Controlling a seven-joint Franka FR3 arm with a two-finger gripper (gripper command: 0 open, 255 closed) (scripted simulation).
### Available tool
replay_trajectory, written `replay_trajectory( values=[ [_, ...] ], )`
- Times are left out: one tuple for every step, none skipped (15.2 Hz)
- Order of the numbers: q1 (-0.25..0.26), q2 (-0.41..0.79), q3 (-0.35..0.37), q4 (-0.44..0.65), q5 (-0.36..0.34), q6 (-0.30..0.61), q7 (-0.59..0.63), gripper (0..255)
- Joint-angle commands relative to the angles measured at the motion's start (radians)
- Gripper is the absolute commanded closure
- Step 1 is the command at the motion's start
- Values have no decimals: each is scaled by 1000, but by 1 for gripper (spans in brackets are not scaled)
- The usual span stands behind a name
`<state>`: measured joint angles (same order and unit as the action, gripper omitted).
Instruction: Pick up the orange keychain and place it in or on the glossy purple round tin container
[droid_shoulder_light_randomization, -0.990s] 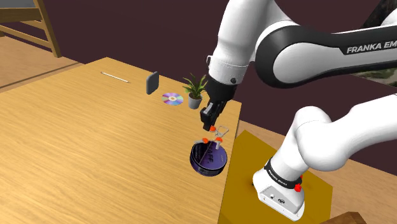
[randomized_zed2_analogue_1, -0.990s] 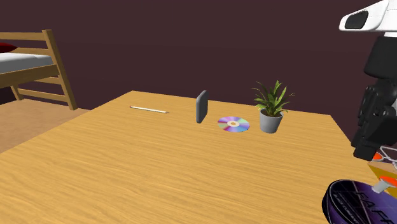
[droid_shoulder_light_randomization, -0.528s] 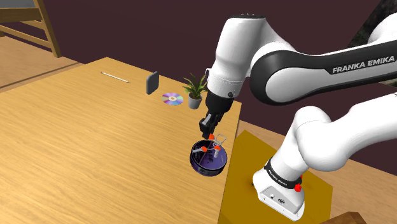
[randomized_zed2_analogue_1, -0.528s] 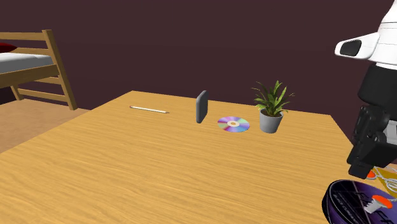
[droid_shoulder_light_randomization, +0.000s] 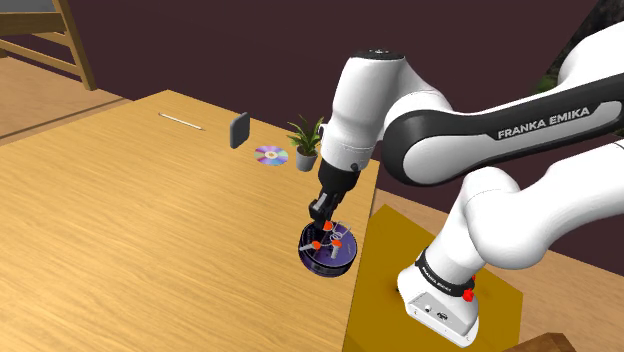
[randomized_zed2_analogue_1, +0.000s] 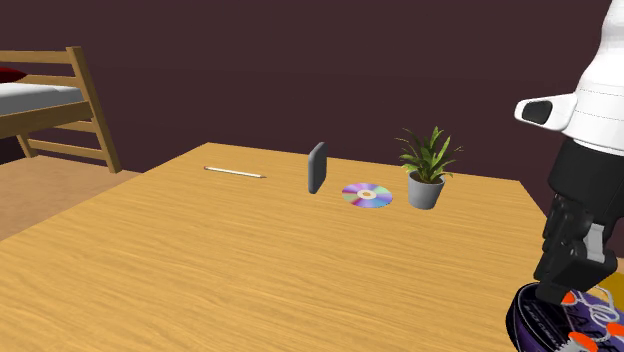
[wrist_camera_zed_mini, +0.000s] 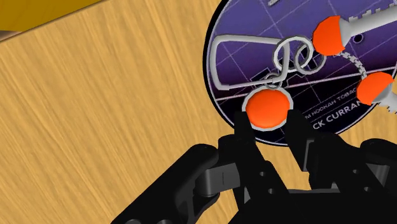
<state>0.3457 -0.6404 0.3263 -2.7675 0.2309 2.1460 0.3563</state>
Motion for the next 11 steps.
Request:
replay_trajectory(
  values=[
    [0, 0, 0, -2, 0, 2, -1, 255],
    [0, 0, 0, -2, 0, 2, -1, 255],
    [0, 0, 0, -2, 0, 2, -1, 255],
    [0, 0, 0, -2, 0, 2, -1, 255],
    [0, 0, 0, -2, 0, 2, -1, 255],
    [0, 0, 0, -2, 0, 2, -1, 0],
    [0, 0, 0, -2, 0, 2, -1, 0],
    [0, 0, 0, -2, 0, 2, -1, 0],
    [0, 0, 0, -2, 0, 2, -1, 0],
    [0, 0, 0, -2, 0, 2, -1, 0],
    [0, 0, 0, -2, 0, 2, -1, 0]
  ],
)
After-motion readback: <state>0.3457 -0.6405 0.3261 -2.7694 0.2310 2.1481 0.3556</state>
